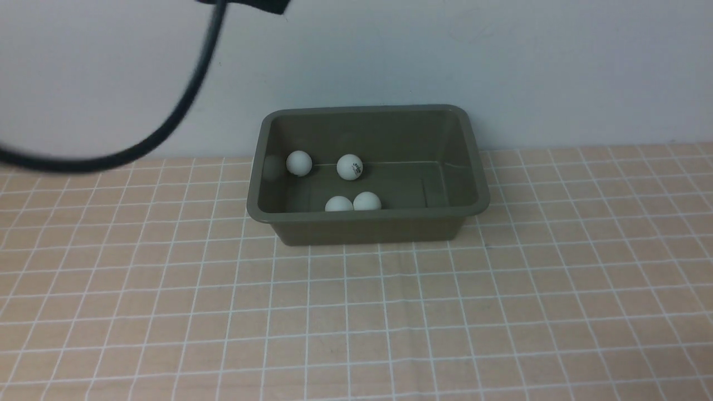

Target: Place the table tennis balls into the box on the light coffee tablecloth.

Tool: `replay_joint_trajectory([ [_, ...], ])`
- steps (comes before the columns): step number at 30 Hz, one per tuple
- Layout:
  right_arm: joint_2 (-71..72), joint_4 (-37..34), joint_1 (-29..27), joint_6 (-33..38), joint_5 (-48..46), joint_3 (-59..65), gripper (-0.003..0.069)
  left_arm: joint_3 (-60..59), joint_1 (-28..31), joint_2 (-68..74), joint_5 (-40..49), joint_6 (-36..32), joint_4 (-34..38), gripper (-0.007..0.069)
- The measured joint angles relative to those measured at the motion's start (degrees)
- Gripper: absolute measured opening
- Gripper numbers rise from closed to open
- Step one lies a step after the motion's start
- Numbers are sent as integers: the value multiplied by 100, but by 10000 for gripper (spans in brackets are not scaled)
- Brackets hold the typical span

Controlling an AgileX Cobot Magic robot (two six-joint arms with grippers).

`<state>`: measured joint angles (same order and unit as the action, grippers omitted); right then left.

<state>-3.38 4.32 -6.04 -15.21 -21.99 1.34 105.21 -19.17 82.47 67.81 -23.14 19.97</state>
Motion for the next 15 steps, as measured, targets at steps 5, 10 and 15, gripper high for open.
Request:
replay_joint_trajectory([
  [5,0,0,0,0,6,5,305,-1911,580,-1891,-607,14,-256,66],
  [10,0,0,0,0,6,5,305,-4008,1557,-3385,-1242,14,-298,66],
  [15,0,0,0,0,6,5,305,-6105,2480,-4825,-2383,14,-260,66],
])
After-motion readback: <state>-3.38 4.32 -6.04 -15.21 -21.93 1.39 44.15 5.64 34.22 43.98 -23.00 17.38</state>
